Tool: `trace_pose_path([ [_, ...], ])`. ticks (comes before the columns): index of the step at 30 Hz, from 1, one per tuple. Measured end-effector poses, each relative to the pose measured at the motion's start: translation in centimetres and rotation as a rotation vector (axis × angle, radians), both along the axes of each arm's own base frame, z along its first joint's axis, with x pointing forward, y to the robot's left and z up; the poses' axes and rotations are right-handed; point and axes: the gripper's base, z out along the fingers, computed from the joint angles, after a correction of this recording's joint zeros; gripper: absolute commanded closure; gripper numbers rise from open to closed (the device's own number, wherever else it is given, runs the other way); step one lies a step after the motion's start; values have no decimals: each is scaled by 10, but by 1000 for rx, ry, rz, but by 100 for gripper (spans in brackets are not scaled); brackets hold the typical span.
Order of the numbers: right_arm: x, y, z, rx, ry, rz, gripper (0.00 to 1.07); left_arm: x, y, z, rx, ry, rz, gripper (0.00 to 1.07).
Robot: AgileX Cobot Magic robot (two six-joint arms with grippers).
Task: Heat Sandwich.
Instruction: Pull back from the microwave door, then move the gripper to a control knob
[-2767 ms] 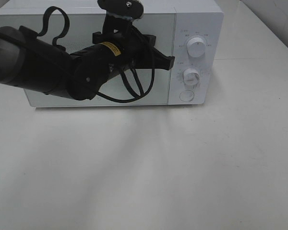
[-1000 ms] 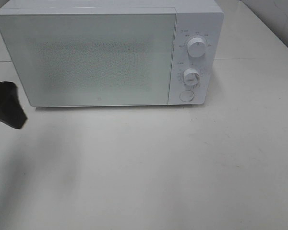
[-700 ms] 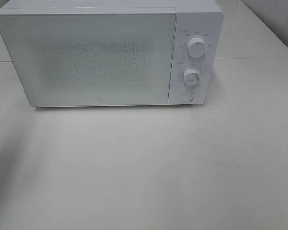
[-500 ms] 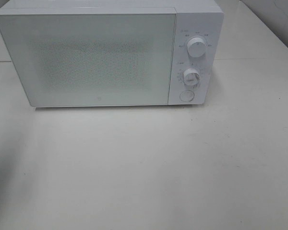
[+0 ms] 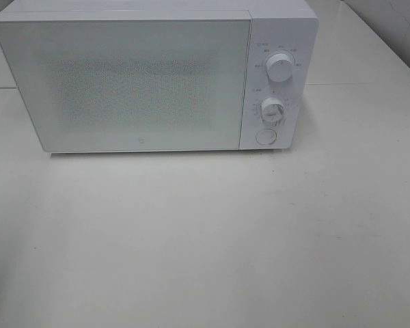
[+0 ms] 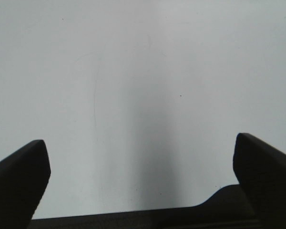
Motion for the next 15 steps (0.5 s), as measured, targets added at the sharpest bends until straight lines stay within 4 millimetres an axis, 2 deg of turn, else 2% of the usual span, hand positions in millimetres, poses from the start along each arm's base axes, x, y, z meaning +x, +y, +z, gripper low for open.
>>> trace_pose_path([
  [1, 0, 0, 0, 0, 0, 0, 31, -12, -1, 0, 5, -44, -1, 3],
  [3, 0, 0, 0, 0, 0, 0, 31, -17, -1, -1, 8, -60, -2, 3],
  [6, 0, 0, 0, 0, 0, 0, 31, -35, -2, -8, 17, -122, -1, 3],
  [15, 0, 0, 0, 0, 0, 0, 31, -65, -3, -21, 37, -240, 1, 3],
])
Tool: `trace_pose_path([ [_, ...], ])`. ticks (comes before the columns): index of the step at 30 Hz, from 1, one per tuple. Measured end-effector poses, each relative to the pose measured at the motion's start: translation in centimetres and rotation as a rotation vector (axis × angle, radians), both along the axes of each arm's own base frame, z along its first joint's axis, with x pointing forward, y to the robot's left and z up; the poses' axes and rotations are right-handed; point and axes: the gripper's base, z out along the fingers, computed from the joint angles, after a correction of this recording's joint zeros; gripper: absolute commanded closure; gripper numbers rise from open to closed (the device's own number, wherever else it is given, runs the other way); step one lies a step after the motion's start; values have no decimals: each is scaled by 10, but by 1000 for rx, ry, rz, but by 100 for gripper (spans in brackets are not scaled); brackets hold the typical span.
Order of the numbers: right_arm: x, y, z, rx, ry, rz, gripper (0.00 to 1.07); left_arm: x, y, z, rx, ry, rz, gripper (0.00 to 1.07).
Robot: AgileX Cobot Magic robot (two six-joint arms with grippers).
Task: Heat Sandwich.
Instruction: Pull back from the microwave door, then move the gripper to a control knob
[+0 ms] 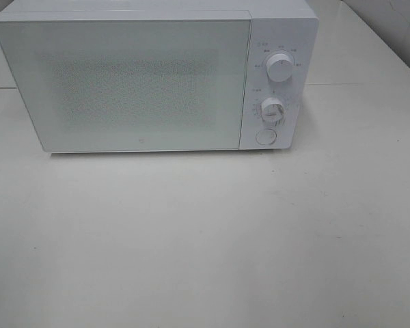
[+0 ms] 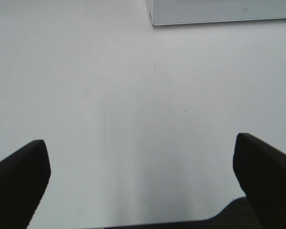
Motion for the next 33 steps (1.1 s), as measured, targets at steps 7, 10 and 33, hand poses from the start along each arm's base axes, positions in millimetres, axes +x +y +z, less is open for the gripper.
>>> trace_pose_path([
  [7, 0, 0, 0, 0, 0, 0, 31, -25, -1, 2, 19, -156, 4, 3],
  [10, 0, 0, 0, 0, 0, 0, 31, -35, -2, 2, 23, -220, 4, 3],
  [33, 0, 0, 0, 0, 0, 0, 31, -36, -2, 2, 24, -225, 4, 3],
])
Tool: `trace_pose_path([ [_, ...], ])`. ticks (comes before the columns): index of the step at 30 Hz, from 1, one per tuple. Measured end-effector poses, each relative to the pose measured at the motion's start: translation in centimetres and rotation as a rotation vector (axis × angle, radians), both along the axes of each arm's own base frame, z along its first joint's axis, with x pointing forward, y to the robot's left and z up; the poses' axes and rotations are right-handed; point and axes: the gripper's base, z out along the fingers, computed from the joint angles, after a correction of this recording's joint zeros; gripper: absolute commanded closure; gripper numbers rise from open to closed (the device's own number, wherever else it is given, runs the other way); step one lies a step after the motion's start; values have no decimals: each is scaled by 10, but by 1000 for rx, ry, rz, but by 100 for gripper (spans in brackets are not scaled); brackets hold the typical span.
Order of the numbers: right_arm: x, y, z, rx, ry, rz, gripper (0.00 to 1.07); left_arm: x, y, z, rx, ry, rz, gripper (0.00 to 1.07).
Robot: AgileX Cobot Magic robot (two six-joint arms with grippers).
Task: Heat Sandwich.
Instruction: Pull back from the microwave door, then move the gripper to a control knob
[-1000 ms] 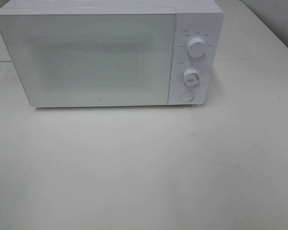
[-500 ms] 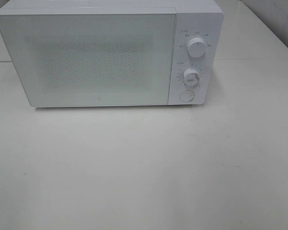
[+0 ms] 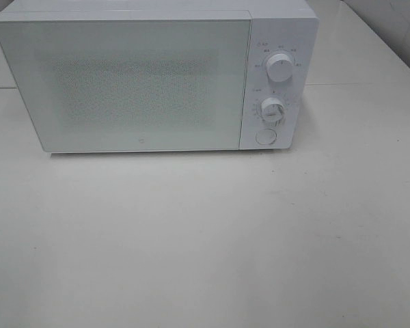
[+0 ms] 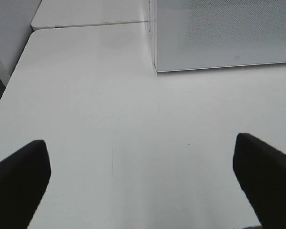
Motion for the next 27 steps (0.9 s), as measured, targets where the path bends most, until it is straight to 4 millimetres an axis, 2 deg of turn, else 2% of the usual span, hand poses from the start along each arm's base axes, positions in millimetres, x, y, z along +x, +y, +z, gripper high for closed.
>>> trace_pose_path([
  [11, 0, 0, 0, 1, 0, 1, 31, 0, 0, 0, 0, 0, 0, 3],
  [16, 0, 1, 0, 7, 0, 3, 27, 0, 0, 0, 0, 0, 0, 3],
  [20, 1, 1, 6, -11, -46, 14, 22, 0, 0, 0, 0, 0, 0, 3],
  [26, 4, 1, 13, -25, -111, 21, 22, 0, 0, 0, 0, 0, 0, 3],
  [27, 9, 1, 15, -27, -112, 23, 22, 0, 0, 0, 0, 0, 0, 3],
])
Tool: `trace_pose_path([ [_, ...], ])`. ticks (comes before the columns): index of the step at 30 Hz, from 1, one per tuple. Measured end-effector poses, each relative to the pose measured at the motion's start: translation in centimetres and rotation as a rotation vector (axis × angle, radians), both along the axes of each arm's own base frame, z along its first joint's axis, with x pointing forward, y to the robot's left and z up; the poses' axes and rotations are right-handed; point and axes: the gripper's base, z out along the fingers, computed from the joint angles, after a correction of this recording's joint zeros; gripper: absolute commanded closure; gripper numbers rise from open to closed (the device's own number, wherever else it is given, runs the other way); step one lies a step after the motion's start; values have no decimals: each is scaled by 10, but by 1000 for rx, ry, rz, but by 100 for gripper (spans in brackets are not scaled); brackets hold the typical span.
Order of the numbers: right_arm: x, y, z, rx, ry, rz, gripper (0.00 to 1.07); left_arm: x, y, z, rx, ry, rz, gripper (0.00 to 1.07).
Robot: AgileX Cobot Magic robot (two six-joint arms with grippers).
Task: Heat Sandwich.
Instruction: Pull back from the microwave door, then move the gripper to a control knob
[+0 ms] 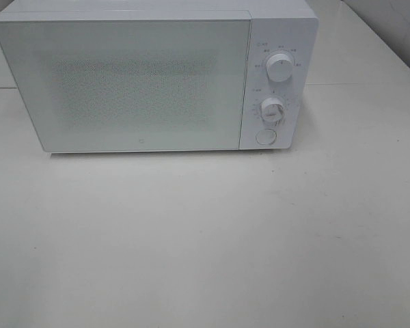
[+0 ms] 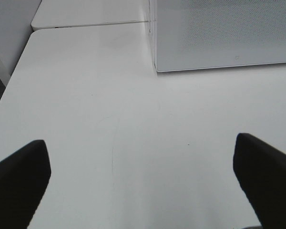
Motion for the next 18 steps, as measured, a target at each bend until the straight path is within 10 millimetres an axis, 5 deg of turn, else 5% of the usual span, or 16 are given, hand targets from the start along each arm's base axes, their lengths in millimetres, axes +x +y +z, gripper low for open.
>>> trace_pose_path([
  [7, 43, 0, 14, -4, -16, 7, 23, 0, 0, 0, 0, 0, 0, 3],
  [18, 105, 0, 7, -8, -44, 19, 25, 0, 0, 0, 0, 0, 0, 3],
])
